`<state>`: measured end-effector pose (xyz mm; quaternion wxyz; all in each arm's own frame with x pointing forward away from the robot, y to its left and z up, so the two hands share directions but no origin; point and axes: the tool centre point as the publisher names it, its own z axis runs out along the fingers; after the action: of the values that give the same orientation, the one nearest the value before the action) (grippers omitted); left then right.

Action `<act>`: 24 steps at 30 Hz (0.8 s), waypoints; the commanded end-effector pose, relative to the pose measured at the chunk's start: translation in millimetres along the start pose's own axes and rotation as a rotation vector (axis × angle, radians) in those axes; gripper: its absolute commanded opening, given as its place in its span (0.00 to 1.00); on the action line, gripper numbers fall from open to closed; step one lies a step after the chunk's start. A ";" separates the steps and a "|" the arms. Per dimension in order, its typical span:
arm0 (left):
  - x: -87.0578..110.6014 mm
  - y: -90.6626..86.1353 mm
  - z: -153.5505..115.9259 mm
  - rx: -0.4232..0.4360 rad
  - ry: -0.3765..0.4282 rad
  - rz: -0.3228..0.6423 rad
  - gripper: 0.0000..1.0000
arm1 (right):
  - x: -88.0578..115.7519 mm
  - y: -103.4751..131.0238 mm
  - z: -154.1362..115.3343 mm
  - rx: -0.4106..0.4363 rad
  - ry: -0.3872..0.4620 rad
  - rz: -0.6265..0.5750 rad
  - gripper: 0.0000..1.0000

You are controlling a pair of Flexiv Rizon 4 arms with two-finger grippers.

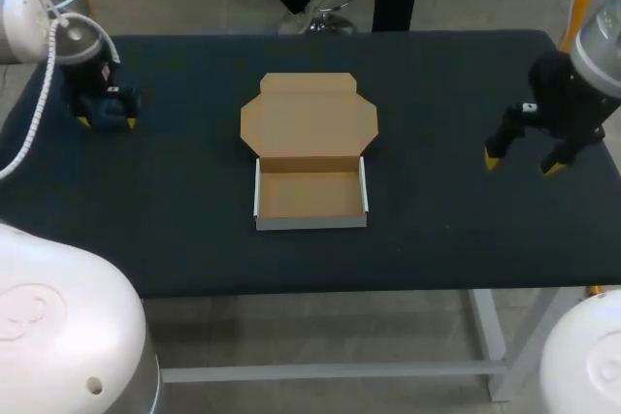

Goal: Assemble the packaging by folding the flat box into shape, placing the metal phone stand inside, and closing the box properly

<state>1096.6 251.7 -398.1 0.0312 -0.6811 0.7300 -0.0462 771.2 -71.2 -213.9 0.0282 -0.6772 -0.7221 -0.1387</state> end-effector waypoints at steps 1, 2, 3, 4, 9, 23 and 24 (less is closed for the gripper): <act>-0.2 -7.1 4.1 -0.014 -0.001 0.002 1.00 | 0.4 -0.6 -2.5 0.003 -0.002 0.000 1.00; -0.1 -8.1 4.3 -0.014 -0.001 0.003 1.00 | 0.4 -0.6 -2.5 0.003 -0.002 0.000 1.00; 0.1 -8.7 4.6 -0.015 -0.002 0.004 1.00 | 0.4 -0.6 -2.5 0.003 -0.002 0.000 1.00; 0.5 -10.1 5.3 -0.015 -0.002 0.005 1.00 | 0.4 -0.6 -2.5 0.003 -0.002 0.000 1.00; 1.3 -14.7 6.3 -0.015 -0.002 0.009 1.00 | 0.4 -0.6 -2.5 0.003 -0.002 0.000 1.00; -0.5 -25.3 5.7 -0.015 0.000 0.011 1.00 | 0.4 -0.6 -2.5 0.003 -0.002 0.000 1.00; -0.6 -26.0 5.6 -0.015 0.000 0.012 1.00 | 0.4 -0.6 -2.5 0.003 -0.002 0.000 1.00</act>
<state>1117.9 249.4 -400.2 0.0308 -0.6769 0.7341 -0.0447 771.2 -71.2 -213.9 0.0282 -0.6772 -0.7220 -0.1387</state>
